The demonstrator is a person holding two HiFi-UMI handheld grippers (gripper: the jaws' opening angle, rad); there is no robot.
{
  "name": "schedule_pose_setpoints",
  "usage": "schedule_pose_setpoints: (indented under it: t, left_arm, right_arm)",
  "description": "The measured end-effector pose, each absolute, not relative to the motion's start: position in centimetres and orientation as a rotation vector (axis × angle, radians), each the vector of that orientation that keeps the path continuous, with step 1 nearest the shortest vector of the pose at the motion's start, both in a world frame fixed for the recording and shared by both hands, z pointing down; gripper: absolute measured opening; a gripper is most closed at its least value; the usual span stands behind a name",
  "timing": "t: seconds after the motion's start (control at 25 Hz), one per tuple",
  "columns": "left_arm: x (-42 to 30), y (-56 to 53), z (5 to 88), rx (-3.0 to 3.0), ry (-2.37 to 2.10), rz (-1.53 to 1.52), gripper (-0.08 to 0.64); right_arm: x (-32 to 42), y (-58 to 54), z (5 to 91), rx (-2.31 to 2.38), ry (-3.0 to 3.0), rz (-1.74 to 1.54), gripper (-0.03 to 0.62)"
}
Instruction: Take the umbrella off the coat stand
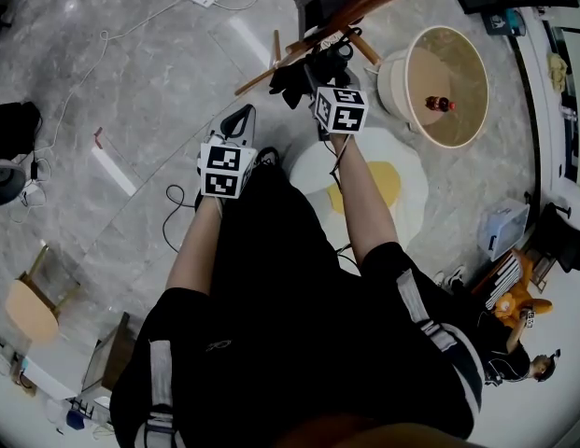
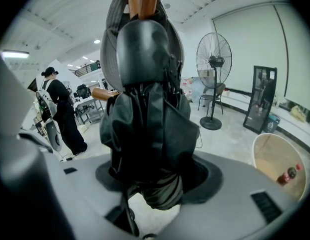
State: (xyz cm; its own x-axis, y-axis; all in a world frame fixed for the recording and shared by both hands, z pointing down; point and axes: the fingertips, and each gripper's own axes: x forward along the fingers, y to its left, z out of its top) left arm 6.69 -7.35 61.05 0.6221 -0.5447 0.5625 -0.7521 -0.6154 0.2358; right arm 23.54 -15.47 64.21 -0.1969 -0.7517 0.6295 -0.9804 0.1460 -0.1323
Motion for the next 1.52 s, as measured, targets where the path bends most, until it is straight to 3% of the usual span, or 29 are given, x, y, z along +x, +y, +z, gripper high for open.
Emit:
schedule_pose_setpoints:
  t: [1.52]
  left_arm:
    - [9.7, -4.1, 59.4, 2.464, -0.969, 0.628, 0.003]
  right_arm:
    - [26.1, -11.2, 60.0, 1.728, -2.056, 0.688, 0.252]
